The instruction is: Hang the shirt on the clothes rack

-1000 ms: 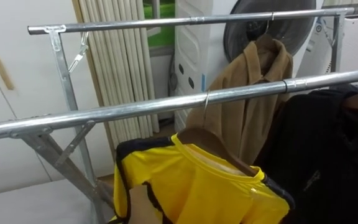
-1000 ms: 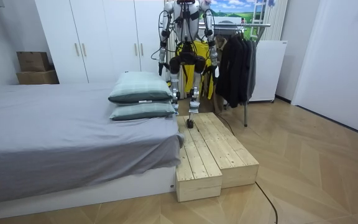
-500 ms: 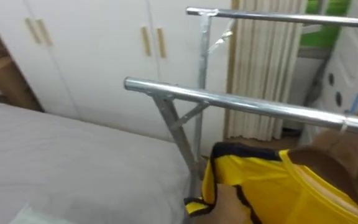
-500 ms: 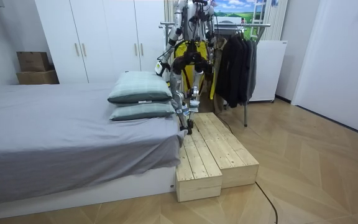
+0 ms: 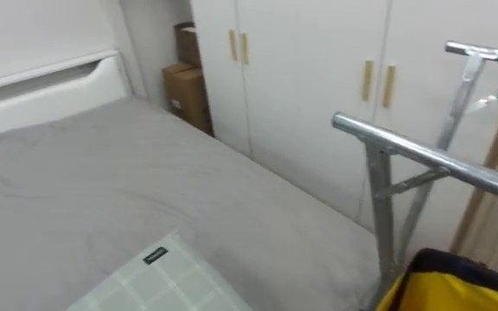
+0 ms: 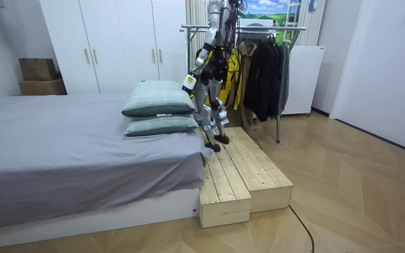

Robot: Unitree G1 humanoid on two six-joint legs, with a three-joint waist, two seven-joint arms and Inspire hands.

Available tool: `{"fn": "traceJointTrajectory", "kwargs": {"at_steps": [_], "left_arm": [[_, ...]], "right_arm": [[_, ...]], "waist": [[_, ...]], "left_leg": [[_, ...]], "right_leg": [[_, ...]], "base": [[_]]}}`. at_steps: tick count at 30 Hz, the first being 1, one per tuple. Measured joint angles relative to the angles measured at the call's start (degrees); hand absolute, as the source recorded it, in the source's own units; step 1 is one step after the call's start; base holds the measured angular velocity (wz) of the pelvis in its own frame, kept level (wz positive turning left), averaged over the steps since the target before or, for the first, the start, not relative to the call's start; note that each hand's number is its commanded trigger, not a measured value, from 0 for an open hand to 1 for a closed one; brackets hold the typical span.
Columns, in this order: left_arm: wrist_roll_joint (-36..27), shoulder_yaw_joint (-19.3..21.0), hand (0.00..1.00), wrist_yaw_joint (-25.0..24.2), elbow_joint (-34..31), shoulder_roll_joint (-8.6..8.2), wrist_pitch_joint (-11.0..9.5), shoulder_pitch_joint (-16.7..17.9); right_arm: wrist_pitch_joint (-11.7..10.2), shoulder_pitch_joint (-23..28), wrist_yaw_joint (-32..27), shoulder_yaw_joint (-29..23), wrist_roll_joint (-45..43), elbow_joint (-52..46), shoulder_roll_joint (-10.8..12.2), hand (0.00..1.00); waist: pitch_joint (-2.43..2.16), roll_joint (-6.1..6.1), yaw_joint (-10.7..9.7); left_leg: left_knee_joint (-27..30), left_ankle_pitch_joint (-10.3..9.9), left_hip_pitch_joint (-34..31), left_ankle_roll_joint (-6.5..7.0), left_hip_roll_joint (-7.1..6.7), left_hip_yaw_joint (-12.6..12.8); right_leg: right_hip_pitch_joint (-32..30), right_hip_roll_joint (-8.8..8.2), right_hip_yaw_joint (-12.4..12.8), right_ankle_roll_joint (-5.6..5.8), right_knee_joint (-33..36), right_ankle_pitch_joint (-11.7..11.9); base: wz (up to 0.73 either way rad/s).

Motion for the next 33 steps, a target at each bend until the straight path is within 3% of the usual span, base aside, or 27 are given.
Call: {"fn": "traceJointTrajectory", "kwargs": {"at_steps": [2,4,5,7,8,9,10,12,13,15,19,23,25,28,33], "left_arm": [[-0.8,0.7,0.0,-0.4,0.4,0.03,0.1,0.1],[-2.9,1.2,0.0,-0.5,0.4,0.22,0.4,0.4],[-3.4,1.4,0.0,-0.5,0.5,0.72,0.7,0.6],[-4.0,1.4,0.0,0.2,0.4,1.71,1.2,0.6],[-4.0,1.5,0.0,0.5,0.4,1.85,1.2,0.7],[-4.0,1.9,0.0,0.9,0.6,2.55,1.3,1.0],[-4.1,2.1,0.0,1.3,0.7,3.49,1.1,1.0],[-3.8,2.4,0.0,2.5,2.2,3.5,1.3,1.7],[-3.6,2.3,0.0,2.8,2.4,3.48,1.7,2.2],[-1.0,2.5,0.0,4.5,4.0,3.58,3.9,4.2],[3.9,2.8,0.0,5.6,5.8,3.48,7.4,6.0],[7.7,3.0,0.0,6.9,5.7,3.17,7.8,4.7],[9.8,2.8,0.0,7.3,4.4,3.11,8.9,3.8],[10.3,2.9,0.0,8.0,2.4,3.08,9.8,2.4],[10.9,1.6,0.0,10.1,-0.5,3.02,9.7,0.4]], "right_arm": [[0.0,-0.1,0.0,-0.2,-0.3,0.0,0.1,0.0],[0.0,-0.3,0.0,-0.6,-0.2,0.0,0.2,0.0],[0.0,-0.4,-0.2,-0.6,0.1,0.0,0.7,0.0],[0.0,-0.5,-0.4,-0.8,1.7,0.1,2.0,0.0],[-0.1,-0.7,-0.4,-0.8,2.0,0.1,2.2,0.0],[-0.2,-0.7,-0.5,-0.8,2.2,0.2,2.9,0.0],[-0.2,-0.7,-0.6,-0.8,2.2,0.6,3.6,0.0],[0.0,0.0,-1.0,-1.0,2.1,0.8,3.6,0.0],[0.0,0.0,-1.1,-1.0,1.8,0.7,3.5,0.0],[-0.3,0.0,-0.7,-1.0,1.6,0.8,3.7,0.0],[-1.3,-0.8,-0.2,-0.8,0.8,0.8,3.7,0.0],[-2.2,-0.7,0.5,0.7,0.4,0.9,3.7,0.0],[-2.5,-0.9,1.5,1.3,0.3,0.9,3.7,0.0],[-2.8,-0.6,1.5,1.4,0.5,1.5,3.6,0.0],[-2.7,-0.8,1.9,1.3,4.5,3.2,3.5,0.0]], "waist": [[0.01,-0.6,0.2],[0.2,-0.99,1.5],[0.52,-1.08,1.6],[0.76,-1.76,1.7],[0.83,-1.56,1.8],[1.1,-2.25,1.8],[1.84,-3.87,1.6],[1.27,-3.42,2.2],[1.34,-3.16,2.5],[0.88,-1.96,2.7],[0.87,-1.76,2.8],[0.93,-1.74,2.5],[1.07,-1.71,2.4],[1.14,-1.91,2.5],[1.14,-2.09,0.9]], "left_leg": [[0.2,0.7,-0.7,1.08,-1.73,-2.5],[0.2,1.5,-0.7,1.73,-2.89,-4.8],[0.2,1.9,-0.6,2.2,-3.71,-7.7],[-0.7,2.1,0.2,3.03,-4.39,-13.6],[-1.0,2.3,0.2,3.15,-4.39,-14.8],[-1.7,3.0,0.6,2.77,-4.52,-15.9],[-1.5,3.2,0.9,2.47,-5.5,-16.5],[-0.2,2.0,0.8,2.27,-5.46,-16.9],[0.1,1.7,0.8,2.16,-5.49,-16.4],[-0.3,1.5,1.0,2.3,-5.27,-16.3],[-2.1,1.4,2.2,2.62,-5.22,-16.7],[-2.7,1.4,2.6,2.71,-5.09,-16.3],[-3.1,1.2,3.6,2.92,-5.06,-16.5],[-2.9,1.0,3.6,2.96,-5.08,-17.3],[-2.2,0.6,2.7,2.86,-5.35,-18.2]], "right_leg": [[1.3,-0.17,2.0,-0.08,-1.1,0.0],[1.8,-0.14,3.8,-1.4,-1.0,1.0],[2.1,0.11,3.9,-1.49,-1.0,1.8],[1.1,2.95,8.8,-2.04,-4.1,2.2],[0.6,3.88,9.6,-2.38,-5.7,2.4],[0.2,5.14,11.1,-2.94,-9.5,4.5],[-0.1,5.67,13.1,-2.86,-12.8,8.7],[0.8,5.98,13.4,-3.42,-13.7,8.0],[1.2,6.02,13.1,-3.04,-14.3,7.7],[1.9,6.47,12.9,-3.9,-15.1,8.2],[2.4,6.12,12.8,-3.76,-15.2,7.6],[3.4,5.92,11.5,-3.84,-15.1,7.6],[4.2,5.89,10.9,-3.96,-15.1,7.3],[4.4,5.91,10.4,-3.98,-15.1,7.2],[4.1,5.91,9.6,-3.99,-15.1,6.8]], "base": [[1.1],[0.68],[0.73],[0.62],[0.35],[0.48],[0.59],[0.26],[-0.09],[-0.03],[0.07],[0.26],[0.08],[0.1],[0.09]]}}
